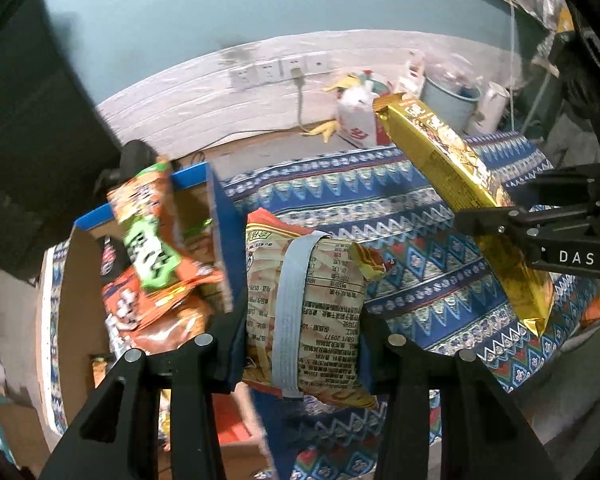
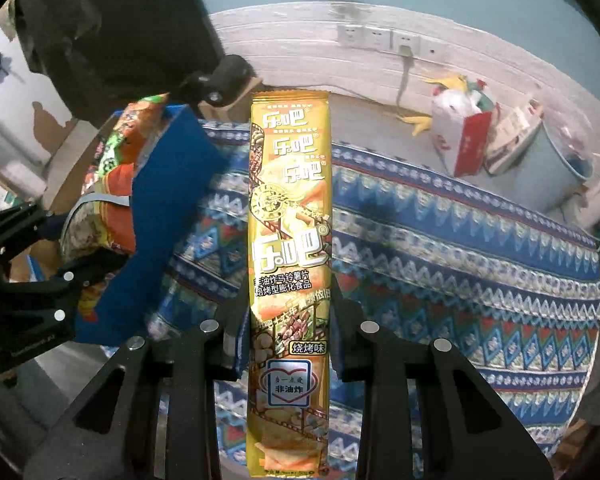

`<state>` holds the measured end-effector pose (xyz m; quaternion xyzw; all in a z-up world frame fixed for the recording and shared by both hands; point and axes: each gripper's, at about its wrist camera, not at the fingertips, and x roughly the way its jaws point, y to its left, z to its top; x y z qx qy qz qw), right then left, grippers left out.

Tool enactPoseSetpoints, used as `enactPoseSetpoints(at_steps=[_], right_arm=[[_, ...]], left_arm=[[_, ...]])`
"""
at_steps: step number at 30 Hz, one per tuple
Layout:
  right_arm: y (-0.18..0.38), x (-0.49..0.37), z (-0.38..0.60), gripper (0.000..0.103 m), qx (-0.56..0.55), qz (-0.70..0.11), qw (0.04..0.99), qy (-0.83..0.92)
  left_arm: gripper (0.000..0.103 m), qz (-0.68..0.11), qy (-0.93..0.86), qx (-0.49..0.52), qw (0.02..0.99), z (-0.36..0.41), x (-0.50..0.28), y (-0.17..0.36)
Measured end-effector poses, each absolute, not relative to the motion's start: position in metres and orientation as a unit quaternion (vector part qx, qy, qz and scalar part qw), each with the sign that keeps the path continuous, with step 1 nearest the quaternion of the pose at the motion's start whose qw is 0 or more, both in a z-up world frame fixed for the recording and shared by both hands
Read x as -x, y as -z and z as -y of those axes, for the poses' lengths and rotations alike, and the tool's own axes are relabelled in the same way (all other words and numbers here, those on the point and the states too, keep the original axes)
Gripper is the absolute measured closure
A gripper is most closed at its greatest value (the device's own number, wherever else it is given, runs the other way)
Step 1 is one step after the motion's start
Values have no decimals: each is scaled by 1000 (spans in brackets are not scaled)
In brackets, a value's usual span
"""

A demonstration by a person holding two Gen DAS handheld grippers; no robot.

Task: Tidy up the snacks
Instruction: 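Drop the beige bag into the box from the left tool while the right tool carries the gold bar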

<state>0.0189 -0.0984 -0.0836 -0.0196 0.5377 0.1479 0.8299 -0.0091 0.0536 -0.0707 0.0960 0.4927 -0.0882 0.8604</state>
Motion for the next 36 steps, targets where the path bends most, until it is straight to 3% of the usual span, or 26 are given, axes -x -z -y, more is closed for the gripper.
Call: enactPoseSetpoints(at_steps=[20, 32, 36], right_arm=[[64, -54, -19, 74, 36, -522, 824, -217], [64, -66, -98, 74, 51, -520, 810, -265], [68, -69, -121, 74, 59, -522, 804, -276]], left_arm=[[59, -482, -11, -19, 876, -162, 24, 59], [58, -504, -75, 41, 859, -233, 30, 82], [51, -512, -96, 45, 852, -246, 31, 90]])
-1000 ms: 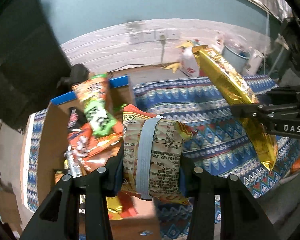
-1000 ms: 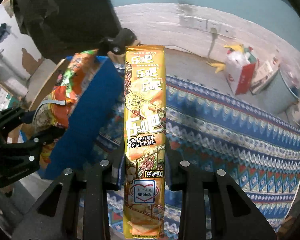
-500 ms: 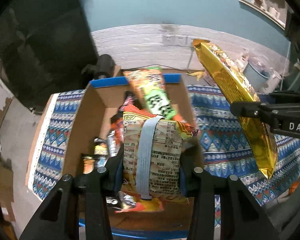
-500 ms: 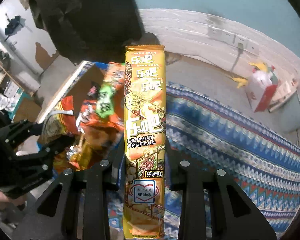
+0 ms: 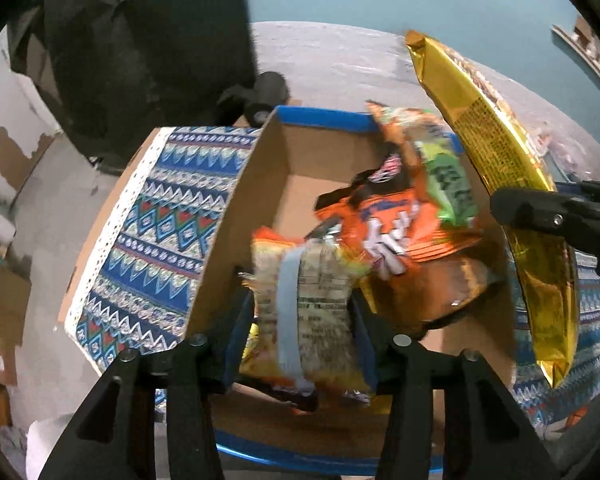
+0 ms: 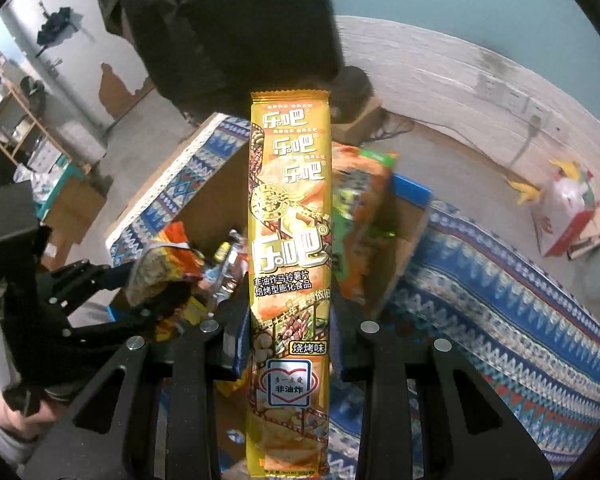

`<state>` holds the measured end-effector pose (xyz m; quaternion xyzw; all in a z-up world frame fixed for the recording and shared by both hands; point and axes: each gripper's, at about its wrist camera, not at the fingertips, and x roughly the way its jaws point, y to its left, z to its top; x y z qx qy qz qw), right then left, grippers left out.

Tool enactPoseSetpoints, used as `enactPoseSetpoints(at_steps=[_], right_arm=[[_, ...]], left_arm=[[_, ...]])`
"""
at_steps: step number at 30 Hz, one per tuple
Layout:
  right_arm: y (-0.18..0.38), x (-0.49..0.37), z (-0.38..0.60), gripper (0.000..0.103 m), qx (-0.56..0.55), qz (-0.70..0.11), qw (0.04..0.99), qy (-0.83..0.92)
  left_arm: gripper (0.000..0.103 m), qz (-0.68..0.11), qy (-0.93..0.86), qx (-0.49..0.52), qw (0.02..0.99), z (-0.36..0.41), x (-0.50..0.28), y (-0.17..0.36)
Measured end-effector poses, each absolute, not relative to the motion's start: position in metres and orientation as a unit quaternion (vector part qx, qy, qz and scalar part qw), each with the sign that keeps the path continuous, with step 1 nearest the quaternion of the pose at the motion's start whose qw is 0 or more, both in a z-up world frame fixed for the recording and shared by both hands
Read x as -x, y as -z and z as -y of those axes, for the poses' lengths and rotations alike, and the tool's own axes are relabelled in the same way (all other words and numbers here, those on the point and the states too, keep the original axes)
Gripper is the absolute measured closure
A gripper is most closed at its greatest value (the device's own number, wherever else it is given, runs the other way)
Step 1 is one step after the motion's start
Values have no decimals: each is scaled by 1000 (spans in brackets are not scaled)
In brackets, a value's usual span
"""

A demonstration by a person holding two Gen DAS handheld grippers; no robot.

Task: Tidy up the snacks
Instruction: 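Drop the beige bag into the box from the left tool while the right tool carries the gold bar, then lower the gold wafer bar into the box and open the right tool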

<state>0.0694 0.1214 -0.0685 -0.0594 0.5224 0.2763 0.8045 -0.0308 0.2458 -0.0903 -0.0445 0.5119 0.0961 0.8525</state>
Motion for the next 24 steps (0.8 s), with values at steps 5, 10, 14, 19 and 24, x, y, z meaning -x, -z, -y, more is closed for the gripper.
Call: enactPoseSetpoints(at_steps=[5, 10, 14, 19, 24], right_arm=[[77, -70, -145, 74, 57, -528, 795, -293], [91, -69, -167, 73, 62, -537, 783, -308], [96, -70, -175, 66, 53, -540, 776, -322], [84, -66, -167, 54, 52, -528, 784, -323], [67, -57, -151, 40, 60, -509, 802, -307]], left_arm=[[33, -509, -112, 55, 852, -257, 32, 89], [32, -502, -122, 62, 854, -264, 38, 80], [26, -496, -131, 58, 856, -266, 44, 73], [26, -487, -124, 63, 862, -265, 50, 62], [26, -478, -115, 58, 869, -254, 54, 51]])
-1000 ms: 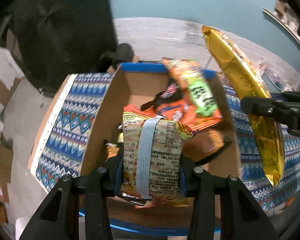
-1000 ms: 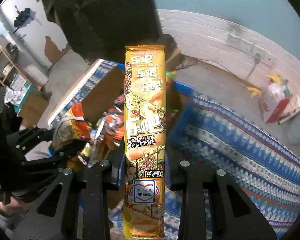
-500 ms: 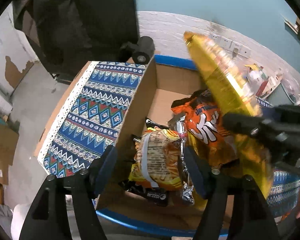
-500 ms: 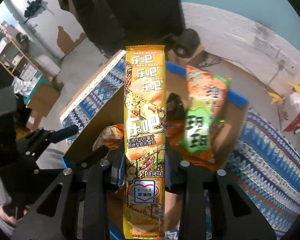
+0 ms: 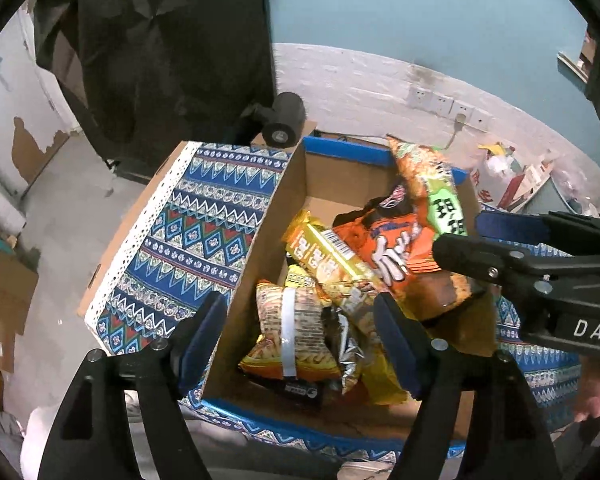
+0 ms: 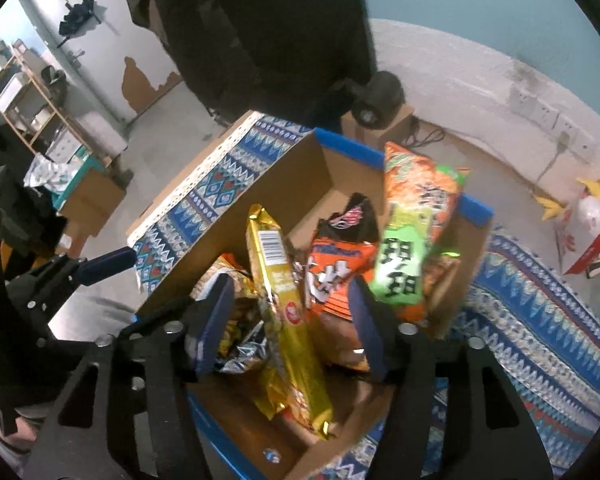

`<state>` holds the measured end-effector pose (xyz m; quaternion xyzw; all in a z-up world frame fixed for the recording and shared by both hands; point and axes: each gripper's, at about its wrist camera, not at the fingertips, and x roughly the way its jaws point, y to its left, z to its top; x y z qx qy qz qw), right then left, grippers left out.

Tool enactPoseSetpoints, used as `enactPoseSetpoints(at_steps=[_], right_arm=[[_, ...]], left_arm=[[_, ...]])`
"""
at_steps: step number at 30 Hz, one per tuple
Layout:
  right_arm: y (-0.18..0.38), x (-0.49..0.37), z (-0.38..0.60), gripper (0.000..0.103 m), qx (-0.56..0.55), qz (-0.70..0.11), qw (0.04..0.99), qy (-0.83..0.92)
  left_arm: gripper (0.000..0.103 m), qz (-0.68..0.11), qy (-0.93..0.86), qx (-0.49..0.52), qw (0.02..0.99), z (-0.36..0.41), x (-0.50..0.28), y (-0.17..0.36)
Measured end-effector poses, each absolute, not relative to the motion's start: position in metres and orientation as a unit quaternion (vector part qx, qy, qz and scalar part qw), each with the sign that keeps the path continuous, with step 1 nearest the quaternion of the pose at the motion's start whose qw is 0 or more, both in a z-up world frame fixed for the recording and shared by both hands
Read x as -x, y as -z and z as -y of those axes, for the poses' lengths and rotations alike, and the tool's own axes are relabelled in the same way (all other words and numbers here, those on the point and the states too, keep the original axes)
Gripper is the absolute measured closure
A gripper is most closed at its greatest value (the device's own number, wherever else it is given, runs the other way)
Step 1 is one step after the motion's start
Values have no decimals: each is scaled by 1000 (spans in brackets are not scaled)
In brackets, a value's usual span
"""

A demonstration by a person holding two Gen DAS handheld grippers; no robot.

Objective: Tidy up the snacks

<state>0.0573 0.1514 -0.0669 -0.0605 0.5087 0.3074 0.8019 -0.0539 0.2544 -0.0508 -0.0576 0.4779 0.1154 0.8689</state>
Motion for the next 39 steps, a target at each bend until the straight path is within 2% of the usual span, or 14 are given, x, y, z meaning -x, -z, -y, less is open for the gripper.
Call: enactPoseSetpoints(at_steps=[8, 14, 18, 29, 33, 39], right_arm=[[45, -43, -123, 30, 75, -484, 827, -276], [30, -33, -99, 29, 68, -472, 840, -259], [25, -28, -86, 29, 67, -467, 846, -249], [3, -9, -58, 28, 78, -437, 864, -237], [-2, -6, -48, 28, 76, -430, 869, -235], [-5, -2, -34, 28, 78, -422, 875, -223]], left_arm=[[17, -449, -109, 53, 885, -239, 64, 23], [15, -433, -115, 26, 894, -226, 70, 10], [10, -434, -116, 19, 893, -219, 72, 8], [9, -417, -116, 6, 901, -207, 83, -9], [2, -403, -120, -3, 907, -201, 87, -17], [2, -399, -118, -10, 909, -193, 87, -24]])
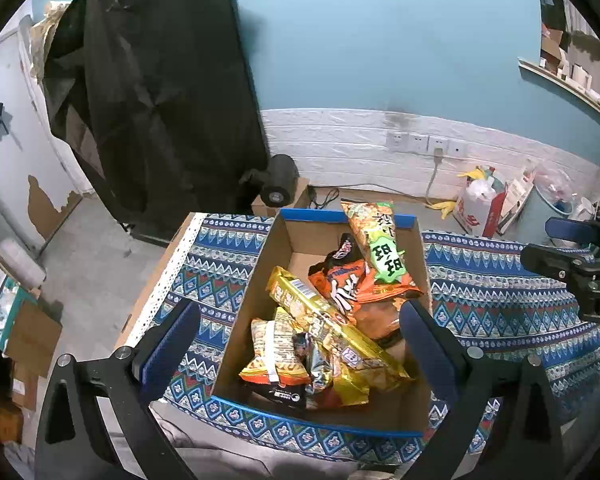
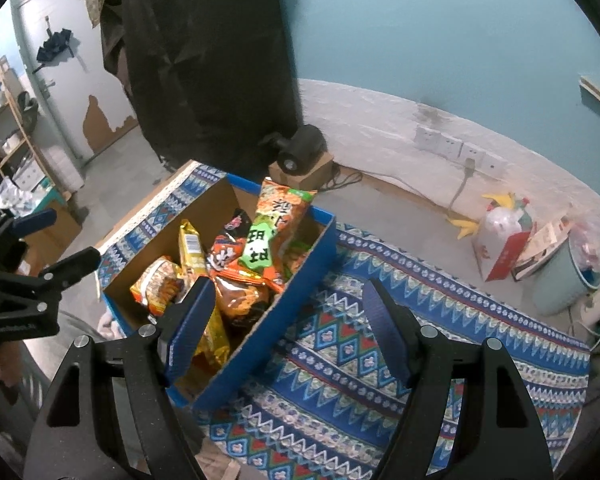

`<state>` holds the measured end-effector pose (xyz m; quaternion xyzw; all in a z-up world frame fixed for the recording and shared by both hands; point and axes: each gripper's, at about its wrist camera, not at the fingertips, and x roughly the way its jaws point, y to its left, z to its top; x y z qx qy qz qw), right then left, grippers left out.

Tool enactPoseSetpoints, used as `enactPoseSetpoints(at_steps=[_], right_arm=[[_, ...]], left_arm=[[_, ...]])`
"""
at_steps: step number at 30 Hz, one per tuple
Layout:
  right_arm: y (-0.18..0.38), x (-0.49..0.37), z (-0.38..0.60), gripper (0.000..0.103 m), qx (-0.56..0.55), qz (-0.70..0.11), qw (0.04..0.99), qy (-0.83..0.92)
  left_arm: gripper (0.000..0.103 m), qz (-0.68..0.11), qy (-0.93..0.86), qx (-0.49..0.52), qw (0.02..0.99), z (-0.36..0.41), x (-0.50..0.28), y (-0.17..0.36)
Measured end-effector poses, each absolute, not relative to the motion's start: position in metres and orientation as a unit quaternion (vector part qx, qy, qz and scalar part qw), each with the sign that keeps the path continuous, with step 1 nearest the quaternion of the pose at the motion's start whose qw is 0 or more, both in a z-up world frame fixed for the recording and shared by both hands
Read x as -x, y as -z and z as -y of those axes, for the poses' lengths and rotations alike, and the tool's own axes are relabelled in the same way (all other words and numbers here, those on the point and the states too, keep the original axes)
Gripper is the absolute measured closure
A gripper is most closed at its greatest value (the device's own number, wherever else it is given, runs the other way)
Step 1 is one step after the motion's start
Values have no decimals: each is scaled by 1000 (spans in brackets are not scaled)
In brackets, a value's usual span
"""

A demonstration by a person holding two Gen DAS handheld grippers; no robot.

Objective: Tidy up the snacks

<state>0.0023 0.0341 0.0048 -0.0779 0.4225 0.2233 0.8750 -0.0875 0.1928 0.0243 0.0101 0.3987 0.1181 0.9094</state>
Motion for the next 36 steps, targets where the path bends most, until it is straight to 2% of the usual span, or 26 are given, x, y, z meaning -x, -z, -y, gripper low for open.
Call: enactPoseSetpoints(at_steps=[36], right_arm=[[-16, 7, -4, 28, 65, -415, 880, -220]], left_arm=[[2, -409, -126, -23, 903, -171, 84, -26]])
